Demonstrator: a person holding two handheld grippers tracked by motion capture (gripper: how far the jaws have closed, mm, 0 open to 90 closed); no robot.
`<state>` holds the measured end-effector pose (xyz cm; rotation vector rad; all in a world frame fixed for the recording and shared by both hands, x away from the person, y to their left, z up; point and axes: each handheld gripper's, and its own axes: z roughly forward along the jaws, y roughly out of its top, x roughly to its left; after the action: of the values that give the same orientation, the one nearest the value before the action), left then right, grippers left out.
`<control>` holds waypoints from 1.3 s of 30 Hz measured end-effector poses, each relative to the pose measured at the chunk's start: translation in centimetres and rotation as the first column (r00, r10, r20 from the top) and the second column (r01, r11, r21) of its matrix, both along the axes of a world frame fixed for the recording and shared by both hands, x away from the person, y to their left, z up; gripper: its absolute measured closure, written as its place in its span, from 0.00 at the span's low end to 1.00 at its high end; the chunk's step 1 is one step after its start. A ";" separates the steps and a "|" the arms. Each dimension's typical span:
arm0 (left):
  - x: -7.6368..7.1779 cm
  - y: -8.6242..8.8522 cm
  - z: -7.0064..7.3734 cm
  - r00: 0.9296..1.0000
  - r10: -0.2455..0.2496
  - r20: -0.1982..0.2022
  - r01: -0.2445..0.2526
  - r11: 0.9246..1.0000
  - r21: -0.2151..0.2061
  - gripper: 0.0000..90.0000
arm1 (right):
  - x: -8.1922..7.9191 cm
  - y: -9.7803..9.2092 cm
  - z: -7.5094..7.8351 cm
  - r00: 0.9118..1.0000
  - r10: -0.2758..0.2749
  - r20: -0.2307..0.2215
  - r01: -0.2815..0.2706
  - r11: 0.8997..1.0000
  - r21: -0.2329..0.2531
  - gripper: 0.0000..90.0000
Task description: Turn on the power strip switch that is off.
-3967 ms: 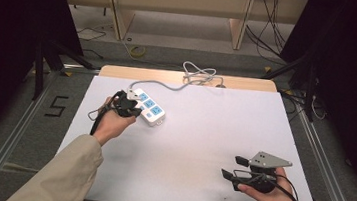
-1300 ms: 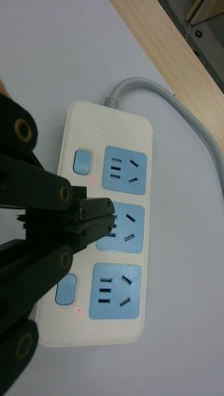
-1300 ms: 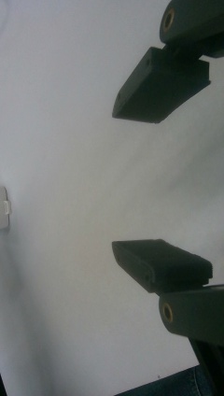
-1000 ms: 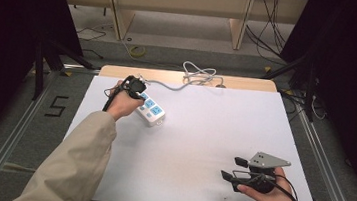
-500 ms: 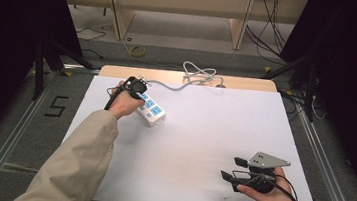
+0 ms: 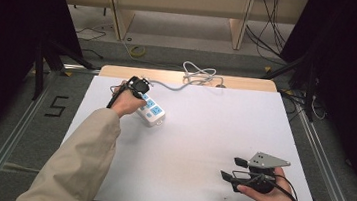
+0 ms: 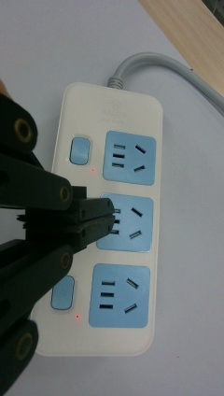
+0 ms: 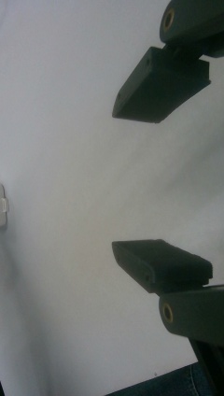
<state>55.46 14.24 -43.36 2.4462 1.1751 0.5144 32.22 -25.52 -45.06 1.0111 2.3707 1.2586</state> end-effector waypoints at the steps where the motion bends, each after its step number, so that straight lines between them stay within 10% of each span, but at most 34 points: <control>1: 0.0 0.0 -0.1 1.000 0.005 0.001 -0.005 1.000 -0.006 1.00 | 0.0 0.0 0.0 1.000 0.000 -0.001 0.000 1.000 0.000 0.34; 39: 0.3 -0.2 -0.5 0.999 0.025 -0.039 -0.024 1.000 0.019 1.00 | -0.1 0.2 0.0 1.000 0.006 -0.001 -0.006 1.000 -0.007 0.34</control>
<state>55.73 14.08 -43.82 2.4704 1.2229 0.4885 32.12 -25.36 -45.07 1.0030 2.3790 1.2520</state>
